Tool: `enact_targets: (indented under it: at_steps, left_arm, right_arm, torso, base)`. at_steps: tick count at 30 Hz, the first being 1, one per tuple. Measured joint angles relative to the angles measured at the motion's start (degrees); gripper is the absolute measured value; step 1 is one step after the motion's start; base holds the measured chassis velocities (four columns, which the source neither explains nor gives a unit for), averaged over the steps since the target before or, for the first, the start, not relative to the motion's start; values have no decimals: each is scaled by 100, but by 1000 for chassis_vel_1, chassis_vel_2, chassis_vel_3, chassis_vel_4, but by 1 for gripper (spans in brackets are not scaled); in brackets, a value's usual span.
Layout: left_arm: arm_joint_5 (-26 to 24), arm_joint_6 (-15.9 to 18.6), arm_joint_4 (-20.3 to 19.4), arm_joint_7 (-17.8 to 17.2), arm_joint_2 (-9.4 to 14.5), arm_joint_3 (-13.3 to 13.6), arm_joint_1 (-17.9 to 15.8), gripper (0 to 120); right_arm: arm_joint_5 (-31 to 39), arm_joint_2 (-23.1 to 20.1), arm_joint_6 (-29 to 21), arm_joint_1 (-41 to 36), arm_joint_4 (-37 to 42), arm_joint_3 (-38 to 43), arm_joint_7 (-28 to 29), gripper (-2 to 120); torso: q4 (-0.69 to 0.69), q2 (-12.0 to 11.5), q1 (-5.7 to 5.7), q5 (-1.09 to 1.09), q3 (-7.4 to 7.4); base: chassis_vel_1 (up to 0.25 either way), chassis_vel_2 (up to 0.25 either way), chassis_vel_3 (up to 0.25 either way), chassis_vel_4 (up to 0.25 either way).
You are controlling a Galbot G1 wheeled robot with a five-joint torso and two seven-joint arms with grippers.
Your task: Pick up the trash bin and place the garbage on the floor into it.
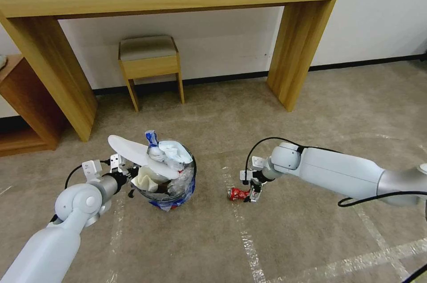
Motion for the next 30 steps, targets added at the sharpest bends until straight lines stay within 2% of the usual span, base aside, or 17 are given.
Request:
enact_targets:
  at_steps: [10, 30]
  left_arm:
    - [16, -8, 45, 112, 0, -126, 111, 1]
    - [47, -44, 31, 256, 20, -352, 375, 1]
  right_arm:
    - [-342, 217, 77, -407, -567, 28, 4, 100]
    - [-821, 1160, 172, -1089, -1646, 484, 287, 100]
  torso:
    - [0, 0, 0, 2, 0]
    - [2, 0, 0, 0, 0]
  base:
    - [0, 0, 0, 0]
    - [0, 0, 0, 0]
